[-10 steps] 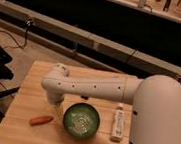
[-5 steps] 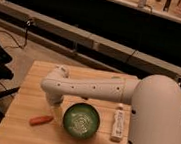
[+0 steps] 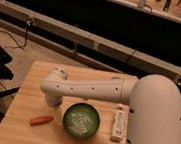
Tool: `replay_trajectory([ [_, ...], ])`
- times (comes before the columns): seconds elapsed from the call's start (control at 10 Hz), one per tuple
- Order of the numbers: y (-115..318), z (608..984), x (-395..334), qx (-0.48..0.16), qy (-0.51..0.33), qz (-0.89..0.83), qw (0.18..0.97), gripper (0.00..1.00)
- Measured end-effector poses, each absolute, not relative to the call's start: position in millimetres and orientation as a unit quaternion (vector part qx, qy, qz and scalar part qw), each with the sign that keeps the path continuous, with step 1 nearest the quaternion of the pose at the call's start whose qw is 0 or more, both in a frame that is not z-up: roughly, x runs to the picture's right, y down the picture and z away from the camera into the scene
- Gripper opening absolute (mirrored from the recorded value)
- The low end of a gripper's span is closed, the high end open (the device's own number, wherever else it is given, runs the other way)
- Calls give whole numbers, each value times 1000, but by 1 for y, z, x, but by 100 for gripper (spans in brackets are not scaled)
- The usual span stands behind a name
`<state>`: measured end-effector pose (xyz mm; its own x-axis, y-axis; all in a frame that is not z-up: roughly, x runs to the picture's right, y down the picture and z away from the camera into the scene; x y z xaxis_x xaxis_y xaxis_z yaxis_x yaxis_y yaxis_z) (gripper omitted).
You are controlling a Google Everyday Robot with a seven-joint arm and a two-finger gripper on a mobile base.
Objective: Place the pepper in the ceramic bowl
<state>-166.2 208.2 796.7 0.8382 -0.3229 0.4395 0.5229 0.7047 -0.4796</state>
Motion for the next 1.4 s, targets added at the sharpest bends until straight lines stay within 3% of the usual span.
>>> replay_trajectory([
  [1.1,267,800,-228,-323,-179,-302,879,94],
  [1.2,272,802,-228,-328,-179,-302,877,91],
  [1.4,260,801,-224,-315,-176,-302,882,71],
])
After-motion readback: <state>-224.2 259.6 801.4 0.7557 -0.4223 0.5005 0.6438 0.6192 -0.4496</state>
